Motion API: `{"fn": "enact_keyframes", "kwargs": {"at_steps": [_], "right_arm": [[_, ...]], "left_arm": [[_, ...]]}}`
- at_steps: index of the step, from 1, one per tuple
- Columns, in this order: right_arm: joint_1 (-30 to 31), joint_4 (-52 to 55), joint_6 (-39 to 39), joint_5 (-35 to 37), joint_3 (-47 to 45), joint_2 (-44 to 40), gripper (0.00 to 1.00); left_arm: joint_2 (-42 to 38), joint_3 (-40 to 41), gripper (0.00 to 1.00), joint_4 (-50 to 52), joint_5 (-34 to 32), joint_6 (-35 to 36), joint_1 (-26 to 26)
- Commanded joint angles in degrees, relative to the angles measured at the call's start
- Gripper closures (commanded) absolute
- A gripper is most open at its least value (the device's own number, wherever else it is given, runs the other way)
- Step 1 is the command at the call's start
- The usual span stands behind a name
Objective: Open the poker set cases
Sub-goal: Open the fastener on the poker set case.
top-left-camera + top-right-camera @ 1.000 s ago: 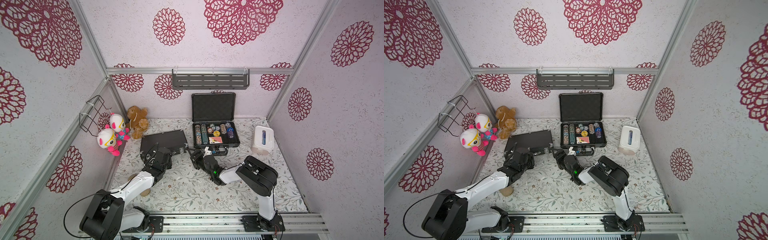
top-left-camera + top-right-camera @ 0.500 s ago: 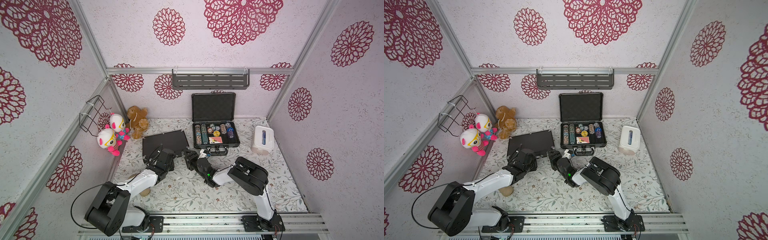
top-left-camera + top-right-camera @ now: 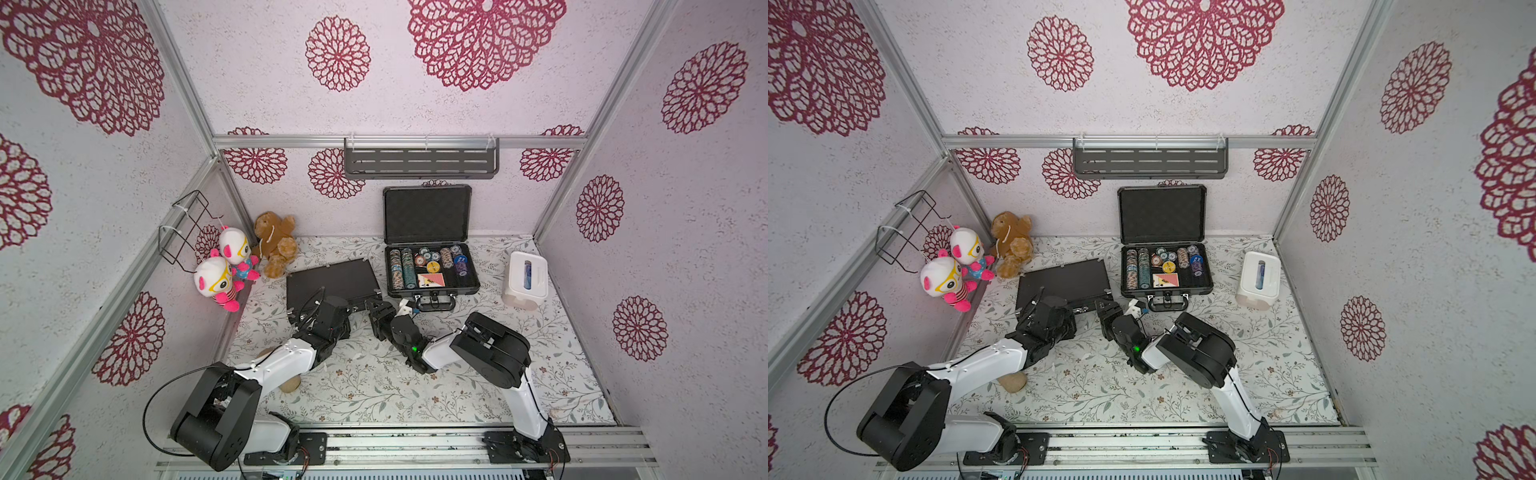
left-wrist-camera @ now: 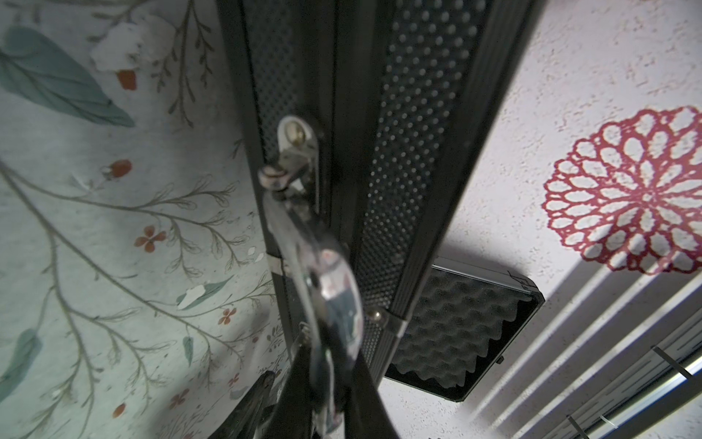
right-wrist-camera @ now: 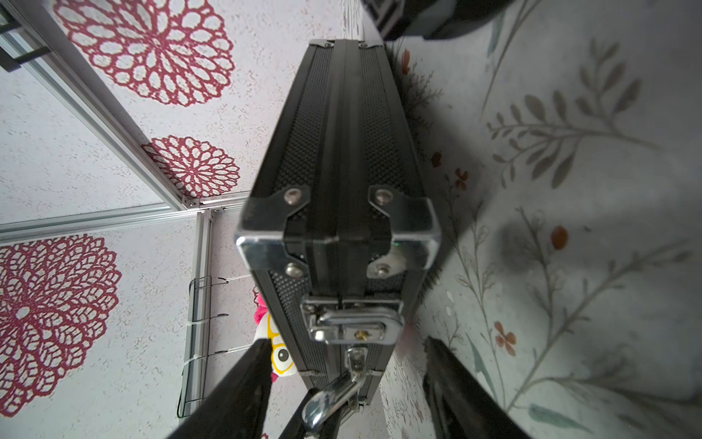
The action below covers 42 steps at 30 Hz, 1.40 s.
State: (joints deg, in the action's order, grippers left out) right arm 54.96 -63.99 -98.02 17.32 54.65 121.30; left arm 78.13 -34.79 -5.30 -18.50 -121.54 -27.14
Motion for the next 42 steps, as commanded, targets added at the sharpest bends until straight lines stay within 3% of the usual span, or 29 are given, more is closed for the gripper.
{"fn": "enact_keyframes", "kwargs": {"at_steps": [1, 6, 16, 21, 27, 42], "right_arm": [[0.3, -0.9, 1.1, 2.1, 2.1, 0.7, 0.36], [0.1, -4.1, 0.7, 3.1, 3.0, 2.7, 0.43], [-0.3, -3.5, 2.2, 3.4, 4.4, 2.8, 0.48], [-0.5, -3.1, 2.5, 2.9, 3.7, 2.5, 0.61], [-0.7, -1.1, 2.2, 2.1, 3.5, 1.9, 0.66], [-1.8, 8.3, 3.1, 0.1, 1.5, -3.8, 0.68]], "left_arm": [[-4.2, -3.2, 1.0, -14.4, -0.4, -4.9, -1.3], [-5.1, -2.4, 1.0, -14.4, -0.4, -5.5, -1.5], [-5.8, -1.3, 1.0, -14.9, -0.3, -6.2, -1.6], [-6.1, -0.7, 1.0, -14.8, -0.6, -6.2, -1.7], [-5.5, 0.1, 1.0, -15.6, -0.3, -7.0, -1.7], [-4.7, 1.6, 1.0, -16.1, -2.1, -7.6, -1.7]]}}
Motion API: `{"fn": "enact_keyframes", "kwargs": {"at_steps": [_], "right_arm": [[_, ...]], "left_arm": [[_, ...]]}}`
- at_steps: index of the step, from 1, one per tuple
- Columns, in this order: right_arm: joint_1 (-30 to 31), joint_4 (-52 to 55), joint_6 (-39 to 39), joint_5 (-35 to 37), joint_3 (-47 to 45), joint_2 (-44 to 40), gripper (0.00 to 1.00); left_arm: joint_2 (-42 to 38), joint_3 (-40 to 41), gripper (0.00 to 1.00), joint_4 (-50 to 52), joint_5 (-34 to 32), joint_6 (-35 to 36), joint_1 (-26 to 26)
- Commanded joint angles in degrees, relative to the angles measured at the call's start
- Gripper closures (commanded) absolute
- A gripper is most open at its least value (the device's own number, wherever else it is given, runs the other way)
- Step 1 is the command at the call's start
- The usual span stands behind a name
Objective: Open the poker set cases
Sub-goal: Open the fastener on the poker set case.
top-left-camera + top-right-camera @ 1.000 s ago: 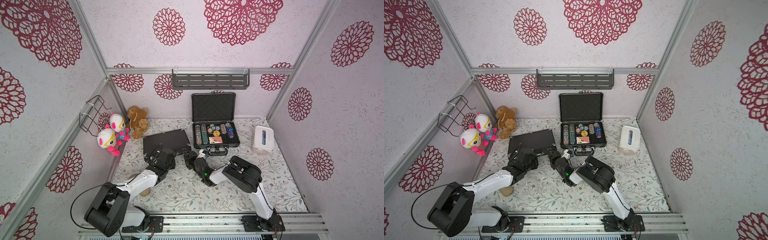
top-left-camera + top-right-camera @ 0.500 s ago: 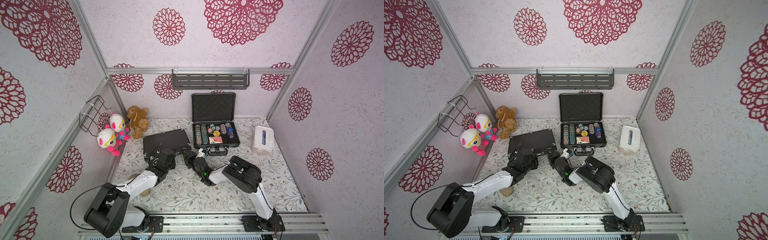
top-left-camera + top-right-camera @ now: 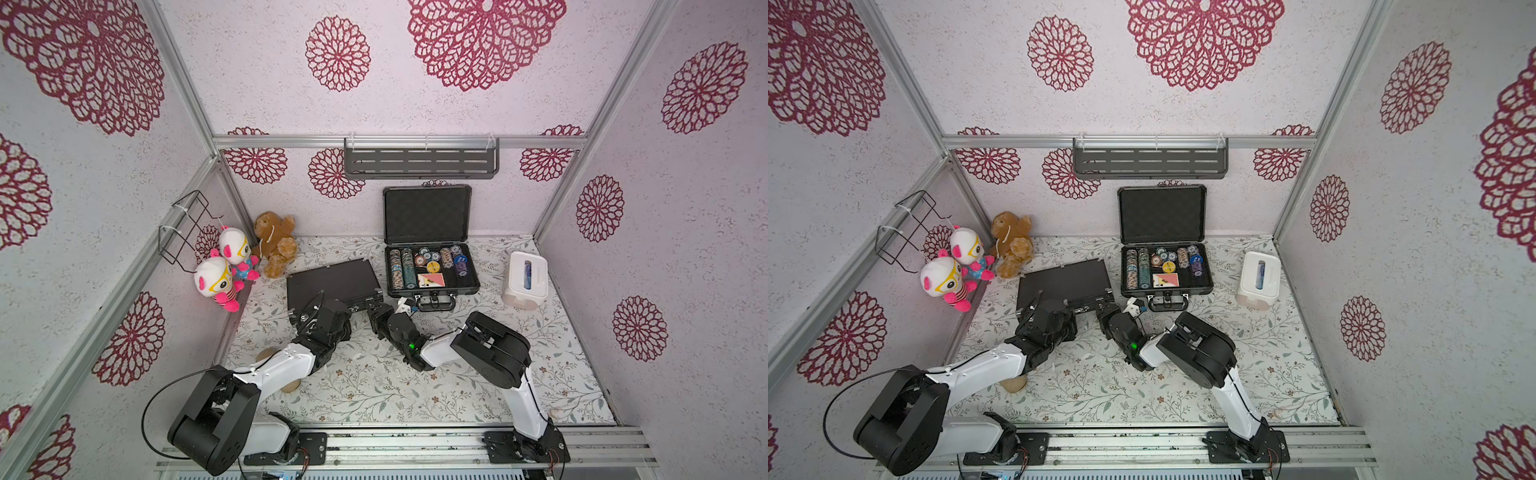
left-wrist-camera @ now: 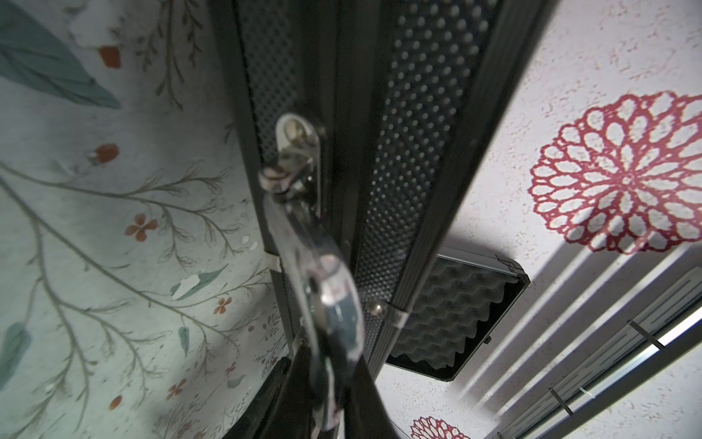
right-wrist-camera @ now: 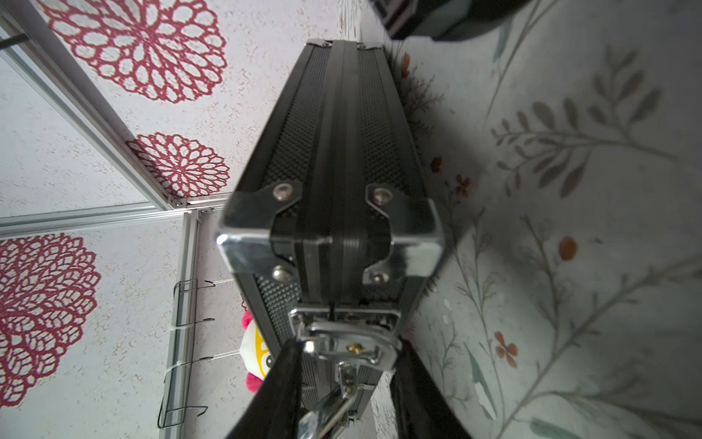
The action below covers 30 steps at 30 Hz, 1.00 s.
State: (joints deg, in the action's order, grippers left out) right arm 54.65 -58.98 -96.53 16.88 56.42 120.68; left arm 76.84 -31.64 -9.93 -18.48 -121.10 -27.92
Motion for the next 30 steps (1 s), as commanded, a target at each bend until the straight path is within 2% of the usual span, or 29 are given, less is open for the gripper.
{"fn": "enact_keyframes", "kwargs": {"at_steps": [1, 8, 15, 24, 30], "right_arm": [[-1.6, 3.4, 1.5, 0.1, -0.3, -3.2, 0.68], [-1.7, 7.2, 1.4, -1.5, -0.5, -4.6, 0.68], [-1.8, 8.6, 4.7, 0.1, -1.6, -7.3, 0.67], [-1.7, 10.9, 9.6, 0.9, -2.0, -11.2, 0.59], [-2.0, 12.8, 14.8, 3.3, -4.9, -15.6, 0.54]], "left_arm": [[-3.2, -1.3, 1.0, -11.7, -2.3, -8.3, -0.9], [-0.3, 1.2, 1.0, -16.9, -1.5, -9.8, -0.9], [0.4, 2.8, 1.0, -19.2, -1.0, -10.6, -0.9], [-0.6, 4.5, 1.0, -19.3, -0.7, -9.9, -0.9], [-1.5, 6.2, 1.0, -19.6, 1.0, -6.8, -0.9]]}}
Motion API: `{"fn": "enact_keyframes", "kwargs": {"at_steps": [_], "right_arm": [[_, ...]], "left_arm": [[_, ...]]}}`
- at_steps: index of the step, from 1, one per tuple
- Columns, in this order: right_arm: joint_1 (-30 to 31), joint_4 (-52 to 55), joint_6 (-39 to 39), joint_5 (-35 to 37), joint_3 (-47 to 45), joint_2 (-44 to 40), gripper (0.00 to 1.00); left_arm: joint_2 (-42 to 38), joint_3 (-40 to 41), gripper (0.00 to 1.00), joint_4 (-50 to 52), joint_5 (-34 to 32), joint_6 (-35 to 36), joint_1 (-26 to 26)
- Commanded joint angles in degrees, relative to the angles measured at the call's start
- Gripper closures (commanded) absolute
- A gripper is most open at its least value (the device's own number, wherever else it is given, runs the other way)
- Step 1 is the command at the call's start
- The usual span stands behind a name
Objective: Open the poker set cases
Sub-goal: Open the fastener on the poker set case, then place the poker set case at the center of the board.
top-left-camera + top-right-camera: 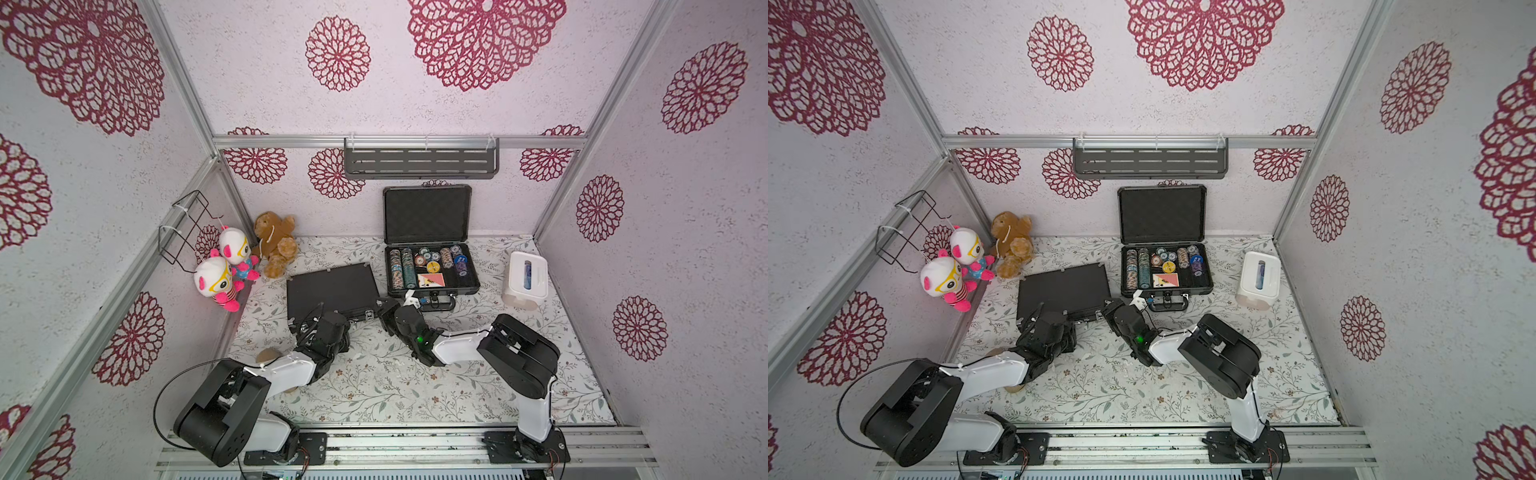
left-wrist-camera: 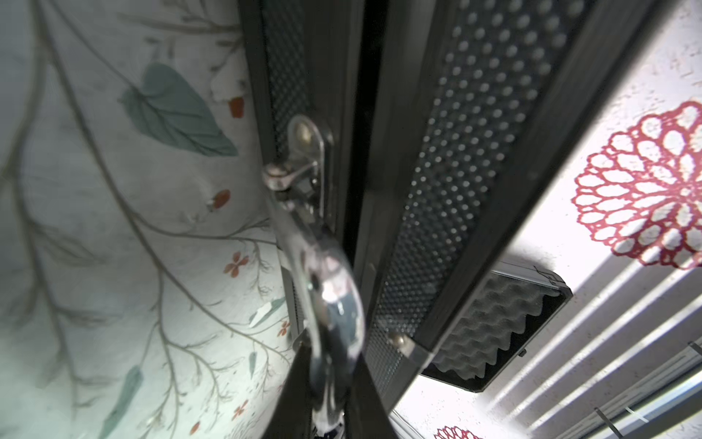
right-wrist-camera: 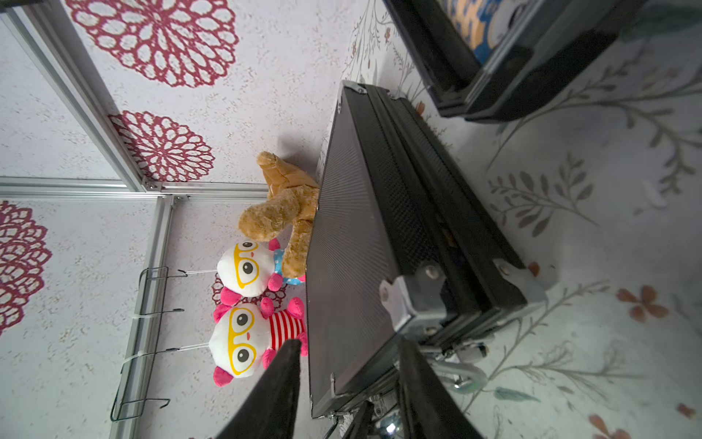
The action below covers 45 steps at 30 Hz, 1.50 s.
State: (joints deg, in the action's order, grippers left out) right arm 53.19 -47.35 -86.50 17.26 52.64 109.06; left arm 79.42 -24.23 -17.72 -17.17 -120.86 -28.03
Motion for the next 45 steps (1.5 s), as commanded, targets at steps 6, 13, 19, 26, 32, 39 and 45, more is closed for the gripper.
{"fn": "enact_keyframes", "kwargs": {"at_steps": [6, 13, 19, 26, 32, 39, 45], "right_arm": [[-0.9, 4.3, 11.4, 5.7, -4.1, -9.1, 0.49], [-1.4, 4.6, 12.4, 5.8, -4.6, -9.8, 0.47], [-1.7, 4.4, 12.7, 4.6, -4.4, -8.5, 0.45], [-3.3, 11.5, 23.3, -7.0, 0.5, -7.0, 0.39], [-3.7, 18.0, 29.6, -17.0, 5.0, -2.7, 0.35], [-3.6, 13.7, 26.2, -21.7, 5.7, 1.4, 0.35], [-3.7, 15.1, 24.1, -19.5, 4.6, 1.3, 0.34]], "left_arm": [[-5.7, 2.3, 0.98, -11.4, 2.5, -0.8, -1.0], [-12.7, 2.6, 0.71, 0.9, -2.0, 1.3, -4.1], [-19.1, 0.0, 0.4, 13.3, -4.2, 2.4, -6.0], [-25.0, -1.5, 0.28, 18.4, -6.0, 18.0, -3.8], [-27.9, -3.9, 0.22, 26.1, 14.5, 35.2, 14.0], [-33.1, -3.1, 0.16, 34.9, 20.9, 44.2, 28.8], [-36.7, -0.4, 0.14, 37.0, 24.2, 47.2, 37.7]]}}
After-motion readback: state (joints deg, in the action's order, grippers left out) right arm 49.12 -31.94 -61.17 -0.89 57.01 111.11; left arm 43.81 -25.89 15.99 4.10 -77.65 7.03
